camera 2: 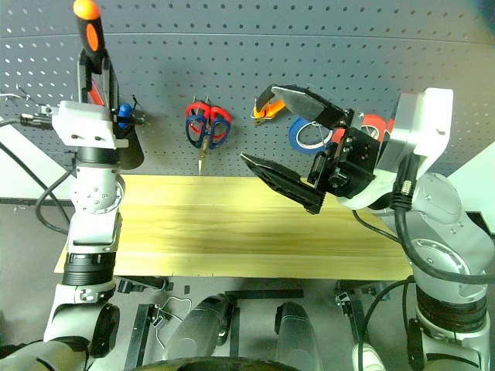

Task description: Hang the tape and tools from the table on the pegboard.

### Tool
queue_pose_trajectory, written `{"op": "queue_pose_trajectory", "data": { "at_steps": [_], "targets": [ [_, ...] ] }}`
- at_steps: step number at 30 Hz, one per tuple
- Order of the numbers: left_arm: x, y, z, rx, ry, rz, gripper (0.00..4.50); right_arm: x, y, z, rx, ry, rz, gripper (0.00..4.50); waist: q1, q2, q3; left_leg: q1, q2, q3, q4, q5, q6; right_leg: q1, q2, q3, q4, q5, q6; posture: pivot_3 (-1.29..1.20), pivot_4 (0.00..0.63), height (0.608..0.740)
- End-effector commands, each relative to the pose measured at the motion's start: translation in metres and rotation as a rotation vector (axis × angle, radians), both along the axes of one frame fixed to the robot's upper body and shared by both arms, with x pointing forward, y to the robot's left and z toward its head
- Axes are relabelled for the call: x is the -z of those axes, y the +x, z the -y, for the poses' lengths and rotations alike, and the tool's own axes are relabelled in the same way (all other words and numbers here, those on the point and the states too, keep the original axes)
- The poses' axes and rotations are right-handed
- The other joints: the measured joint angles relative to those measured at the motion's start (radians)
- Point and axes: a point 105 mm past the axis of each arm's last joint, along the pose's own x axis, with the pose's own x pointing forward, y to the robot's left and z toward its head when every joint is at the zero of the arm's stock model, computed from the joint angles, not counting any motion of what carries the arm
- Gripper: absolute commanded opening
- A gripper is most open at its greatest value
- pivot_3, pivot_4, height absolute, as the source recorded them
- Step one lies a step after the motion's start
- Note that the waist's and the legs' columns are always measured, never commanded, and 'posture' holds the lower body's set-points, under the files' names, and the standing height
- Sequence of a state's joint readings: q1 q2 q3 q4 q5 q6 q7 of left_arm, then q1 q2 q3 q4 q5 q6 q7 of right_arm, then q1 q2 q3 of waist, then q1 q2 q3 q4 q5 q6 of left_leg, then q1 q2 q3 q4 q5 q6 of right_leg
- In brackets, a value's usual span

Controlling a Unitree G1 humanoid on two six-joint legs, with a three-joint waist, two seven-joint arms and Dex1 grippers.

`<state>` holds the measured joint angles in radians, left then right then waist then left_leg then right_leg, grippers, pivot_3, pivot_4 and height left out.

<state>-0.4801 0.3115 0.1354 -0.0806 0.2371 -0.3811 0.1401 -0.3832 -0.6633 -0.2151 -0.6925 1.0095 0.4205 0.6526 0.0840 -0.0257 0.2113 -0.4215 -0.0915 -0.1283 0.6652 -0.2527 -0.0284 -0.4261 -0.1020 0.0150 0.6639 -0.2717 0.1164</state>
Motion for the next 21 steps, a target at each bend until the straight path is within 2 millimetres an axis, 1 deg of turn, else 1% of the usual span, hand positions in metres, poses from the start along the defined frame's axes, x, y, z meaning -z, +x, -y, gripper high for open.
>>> {"op": "queue_pose_trajectory", "data": {
  "at_steps": [1,8,16,21],
  "targets": [
    [-0.006,-0.010,-0.012,-0.049,-0.018,0.049,0.51,-0.008,-0.005,0.003,-0.008,-0.006,0.031,4.50,-0.008,0.000,0.000,0.000,0.000,0.000,0.000,0.000,0.000,0.000,0.000,0.000,0.000,0.000,0.000,0.03,0.184,0.710],
    [0.003,-0.010,-0.023,-0.095,-0.008,0.040,0.51,-0.008,-0.005,0.006,-0.001,-0.025,0.016,4.50,-0.027,0.000,0.000,0.000,0.000,0.000,0.000,0.000,0.000,0.000,0.000,0.000,0.000,0.000,0.000,0.01,0.192,0.710],
    [0.006,-0.007,-0.028,-0.113,0.007,0.045,0.51,-0.010,-0.008,0.007,-0.002,-0.046,-0.002,4.50,-0.050,0.001,0.001,0.000,0.000,0.000,0.000,0.000,0.001,0.000,0.000,0.000,0.000,0.000,0.000,-0.01,0.214,0.710],
    [0.006,-0.007,-0.031,-0.123,0.013,0.046,0.51,-0.009,-0.009,0.008,0.004,-0.054,-0.021,4.50,-0.050,0.001,0.001,0.000,0.001,0.000,0.000,0.000,0.001,0.000,0.000,0.000,0.000,0.000,0.000,-0.03,0.225,0.710]
  ]
}}
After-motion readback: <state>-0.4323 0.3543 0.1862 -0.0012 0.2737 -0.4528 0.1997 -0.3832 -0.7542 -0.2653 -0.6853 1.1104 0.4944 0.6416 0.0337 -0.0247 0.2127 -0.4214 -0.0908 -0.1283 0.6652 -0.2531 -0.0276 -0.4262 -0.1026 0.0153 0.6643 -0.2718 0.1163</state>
